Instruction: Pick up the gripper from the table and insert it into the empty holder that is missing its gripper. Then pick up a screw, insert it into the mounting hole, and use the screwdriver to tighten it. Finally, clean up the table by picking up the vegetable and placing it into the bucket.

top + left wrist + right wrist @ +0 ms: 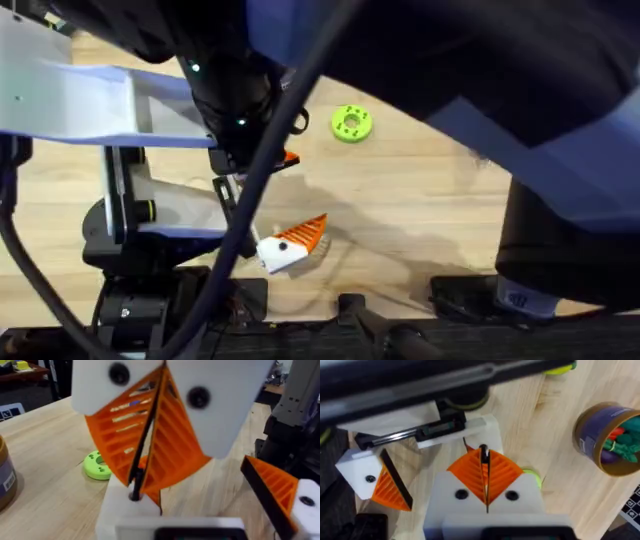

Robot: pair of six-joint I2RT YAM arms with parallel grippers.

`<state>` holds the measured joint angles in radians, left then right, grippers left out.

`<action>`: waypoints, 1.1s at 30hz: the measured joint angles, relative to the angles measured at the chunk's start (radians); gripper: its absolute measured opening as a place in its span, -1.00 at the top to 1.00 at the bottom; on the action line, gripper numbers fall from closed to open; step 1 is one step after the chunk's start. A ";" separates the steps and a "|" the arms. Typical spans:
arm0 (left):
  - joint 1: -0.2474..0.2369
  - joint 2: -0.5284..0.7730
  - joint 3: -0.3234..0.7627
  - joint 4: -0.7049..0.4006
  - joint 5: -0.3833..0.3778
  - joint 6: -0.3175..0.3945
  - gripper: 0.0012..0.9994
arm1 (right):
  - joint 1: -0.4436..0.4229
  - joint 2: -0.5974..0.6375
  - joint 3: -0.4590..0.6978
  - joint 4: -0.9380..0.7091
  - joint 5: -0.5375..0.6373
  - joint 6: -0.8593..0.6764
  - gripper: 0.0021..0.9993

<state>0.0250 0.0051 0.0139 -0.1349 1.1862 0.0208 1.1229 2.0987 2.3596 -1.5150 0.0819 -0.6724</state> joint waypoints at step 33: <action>-0.006 0.002 0.000 -0.004 0.027 -0.015 -0.97 | -0.002 0.028 0.000 0.020 0.020 0.029 -0.02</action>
<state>0.0193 0.0074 0.0139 -0.1393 1.2135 0.0059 1.1204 2.1264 2.3596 -1.4953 0.1020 -0.6430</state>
